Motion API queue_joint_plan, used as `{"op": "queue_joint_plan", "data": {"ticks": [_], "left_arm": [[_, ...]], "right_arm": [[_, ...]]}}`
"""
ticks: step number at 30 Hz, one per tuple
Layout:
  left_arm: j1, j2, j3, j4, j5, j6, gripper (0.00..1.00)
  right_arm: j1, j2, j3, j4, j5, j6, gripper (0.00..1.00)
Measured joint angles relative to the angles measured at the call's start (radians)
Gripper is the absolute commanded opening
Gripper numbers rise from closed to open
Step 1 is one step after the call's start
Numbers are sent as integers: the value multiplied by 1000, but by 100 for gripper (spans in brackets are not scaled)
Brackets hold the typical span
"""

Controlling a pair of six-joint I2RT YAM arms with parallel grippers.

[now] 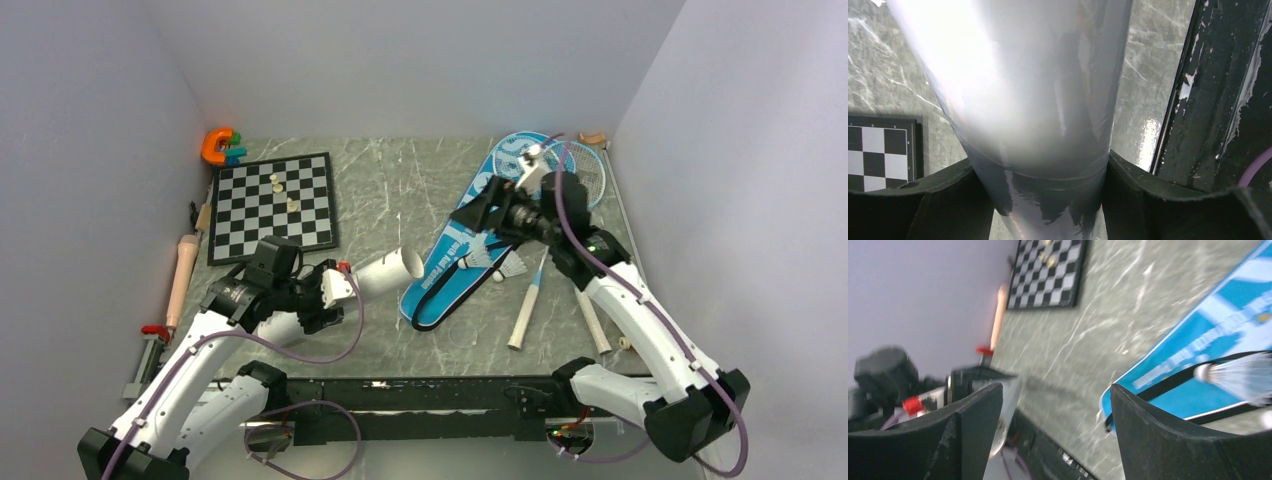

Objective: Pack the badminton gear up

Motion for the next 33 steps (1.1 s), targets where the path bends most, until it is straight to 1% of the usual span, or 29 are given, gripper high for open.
{"op": "queue_joint_plan", "data": {"ticks": [3,6,8,10,15,19,23,25,26,28,30,32,33], "left_arm": [[0,0,-21,-3,-10,18,11],[0,-1,-26,-9,-16,29,11],[0,-5,-26,-10,-16,41,11],[0,-11,-26,-21,-16,53,11],[-1,-25,-26,-55,-16,92,11],[-3,-33,-26,-73,-16,108,11],[-4,-34,-26,-80,-16,114,11],[-5,-34,-26,-81,-16,114,11],[-6,-34,-26,-82,-16,114,11],[-8,-34,-26,-83,-15,114,11],[-8,-34,-26,-83,-16,114,11],[-8,-34,-26,-83,-16,115,11],[-9,-34,-26,-83,-16,115,11]], "right_arm": [[-145,-27,0,-7,-9,-19,82],[-208,5,-27,-1,5,-42,78],[-227,52,-60,2,18,-54,74],[-239,135,-90,3,44,-70,71],[-248,311,-133,2,103,-106,66],[-249,364,-142,25,122,-127,63],[-250,379,-163,63,121,-139,56],[-250,393,-170,82,121,-142,49],[-250,402,-172,89,120,-145,43],[-250,426,-179,107,113,-149,29],[-250,445,-188,119,103,-153,11],[-250,450,-198,123,88,-148,2],[-250,450,-201,125,81,-148,0]]}}
